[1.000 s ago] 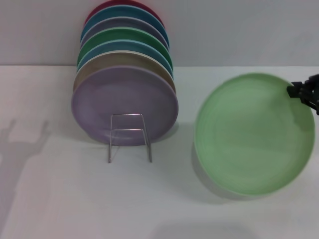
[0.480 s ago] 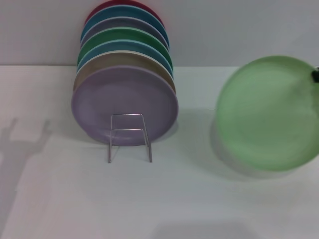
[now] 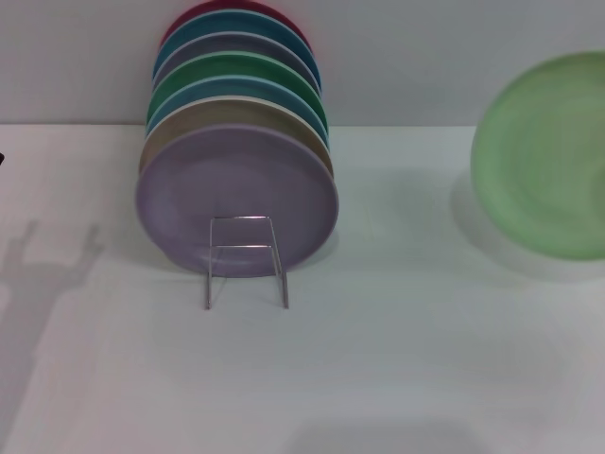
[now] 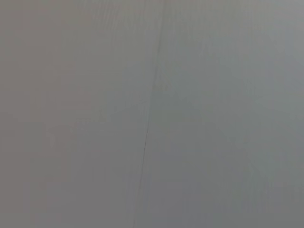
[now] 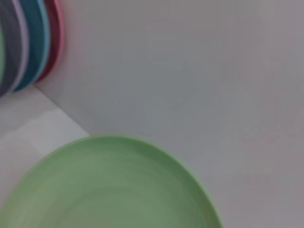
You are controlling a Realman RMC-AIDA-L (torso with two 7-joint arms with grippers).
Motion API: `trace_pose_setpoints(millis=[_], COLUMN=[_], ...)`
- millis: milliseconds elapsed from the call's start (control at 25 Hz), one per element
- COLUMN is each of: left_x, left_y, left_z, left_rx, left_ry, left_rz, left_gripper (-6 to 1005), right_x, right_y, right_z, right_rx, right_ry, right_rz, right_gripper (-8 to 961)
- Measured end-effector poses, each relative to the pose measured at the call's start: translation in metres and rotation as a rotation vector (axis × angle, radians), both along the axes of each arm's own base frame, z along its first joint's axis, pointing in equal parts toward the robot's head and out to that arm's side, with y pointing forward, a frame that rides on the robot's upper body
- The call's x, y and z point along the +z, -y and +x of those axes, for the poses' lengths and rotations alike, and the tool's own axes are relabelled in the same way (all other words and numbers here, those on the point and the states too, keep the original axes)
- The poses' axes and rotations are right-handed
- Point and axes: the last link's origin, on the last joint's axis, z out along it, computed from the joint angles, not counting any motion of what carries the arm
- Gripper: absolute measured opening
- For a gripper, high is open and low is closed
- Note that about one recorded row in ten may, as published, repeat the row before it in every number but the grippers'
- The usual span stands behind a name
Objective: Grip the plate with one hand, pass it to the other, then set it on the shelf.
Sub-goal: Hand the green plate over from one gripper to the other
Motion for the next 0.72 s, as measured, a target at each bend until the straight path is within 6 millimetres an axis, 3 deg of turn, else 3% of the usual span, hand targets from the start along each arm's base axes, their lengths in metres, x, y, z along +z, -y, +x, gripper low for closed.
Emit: trace_pose_setpoints(millis=[240, 360, 720], left_x=[0.000, 0.001, 0.001], left_y=[0.000, 0.000, 0.000], left_z=[0.000, -0.002, -0.004], left_rx=[0.001, 0.006, 0.015], left_ry=[-0.002, -0.005, -0.008], left_rz=[-0.001, -0.003, -0.003], left_gripper=[870, 869, 870], right_x=[-0.016, -0.037, -0.070], right_y=[-0.010, -0.011, -0.005], right_z=[-0.025, -0.039, -0.053], right_rx=[0.054, 0.125, 0.262], right_ry=[0.164, 0.228, 0.303], right_rz=[0.086, 0.103, 0.218], right_gripper=[17, 17, 17])
